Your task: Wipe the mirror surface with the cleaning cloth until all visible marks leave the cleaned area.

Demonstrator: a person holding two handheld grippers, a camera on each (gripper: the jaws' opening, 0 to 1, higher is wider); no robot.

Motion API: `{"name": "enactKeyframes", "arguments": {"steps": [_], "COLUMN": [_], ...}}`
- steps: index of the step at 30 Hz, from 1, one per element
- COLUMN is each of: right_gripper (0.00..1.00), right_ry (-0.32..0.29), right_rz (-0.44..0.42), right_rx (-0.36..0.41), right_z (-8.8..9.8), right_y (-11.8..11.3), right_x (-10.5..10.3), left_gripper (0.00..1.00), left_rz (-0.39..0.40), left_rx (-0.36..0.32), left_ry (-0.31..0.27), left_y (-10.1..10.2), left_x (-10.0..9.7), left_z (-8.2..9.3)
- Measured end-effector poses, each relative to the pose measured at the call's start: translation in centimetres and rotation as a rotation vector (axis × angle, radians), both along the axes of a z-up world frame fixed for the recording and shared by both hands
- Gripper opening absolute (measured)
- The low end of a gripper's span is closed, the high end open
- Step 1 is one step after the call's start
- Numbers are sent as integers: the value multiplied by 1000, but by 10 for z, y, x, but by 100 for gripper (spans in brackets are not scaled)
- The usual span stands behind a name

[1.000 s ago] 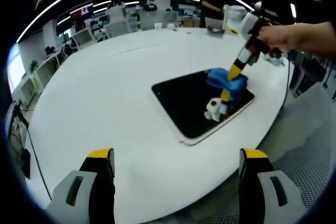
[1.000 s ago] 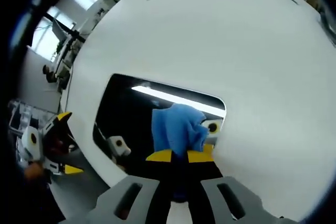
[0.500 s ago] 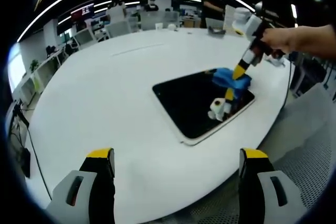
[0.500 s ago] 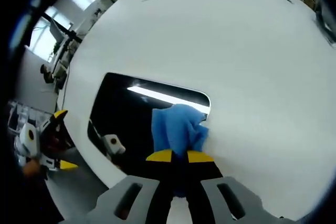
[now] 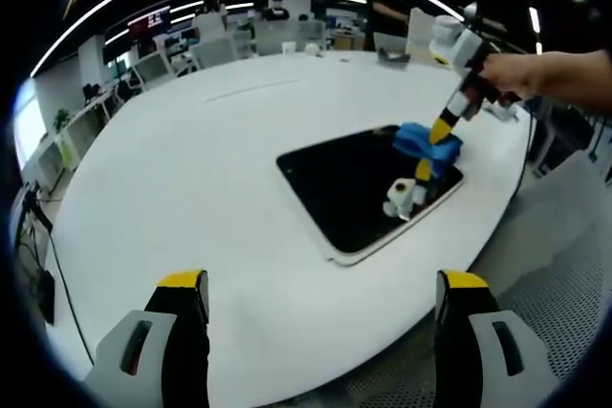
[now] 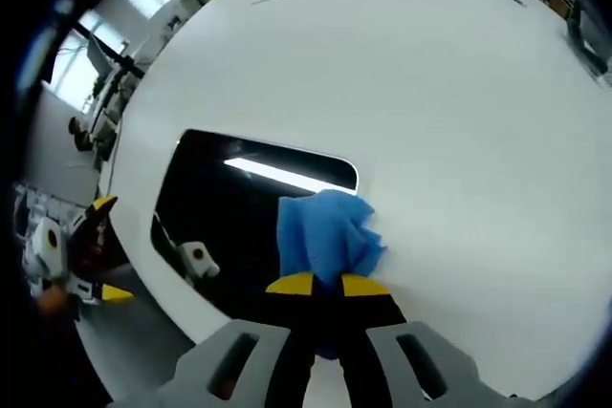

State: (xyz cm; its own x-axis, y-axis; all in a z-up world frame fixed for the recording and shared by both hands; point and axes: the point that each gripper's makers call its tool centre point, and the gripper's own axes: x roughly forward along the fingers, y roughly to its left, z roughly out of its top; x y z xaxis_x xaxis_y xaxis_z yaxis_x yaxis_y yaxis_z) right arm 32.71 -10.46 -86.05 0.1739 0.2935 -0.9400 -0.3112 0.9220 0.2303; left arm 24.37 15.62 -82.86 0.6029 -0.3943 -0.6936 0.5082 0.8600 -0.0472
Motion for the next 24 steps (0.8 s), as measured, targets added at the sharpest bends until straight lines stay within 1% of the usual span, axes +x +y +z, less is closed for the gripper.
{"name": "enactKeyframes", "arguments": {"steps": [5,10,15,21,24], "right_gripper": [3,3,3,3,3], "right_ry": [-1,1,-11,-5,-19], "right_rz": [19,16,31,-1,10], "right_rx": [-11,-11,-30,-30,-38], "right_z": [0,0,0,-2,-1], "right_y": [1,1,2,1,2], "right_x": [0,-1,-2,1,-1], "left_gripper": [99,99,99,99,99], "left_rz": [1,4,4,6,8], "left_rx": [0,0,1,-2,-2], "left_ry": [1,0,-1,-3,-6], "left_y": [0,1,1,1,1], "left_x": [0,0,1,1,2], "left_z": [0,0,0,1,1]}}
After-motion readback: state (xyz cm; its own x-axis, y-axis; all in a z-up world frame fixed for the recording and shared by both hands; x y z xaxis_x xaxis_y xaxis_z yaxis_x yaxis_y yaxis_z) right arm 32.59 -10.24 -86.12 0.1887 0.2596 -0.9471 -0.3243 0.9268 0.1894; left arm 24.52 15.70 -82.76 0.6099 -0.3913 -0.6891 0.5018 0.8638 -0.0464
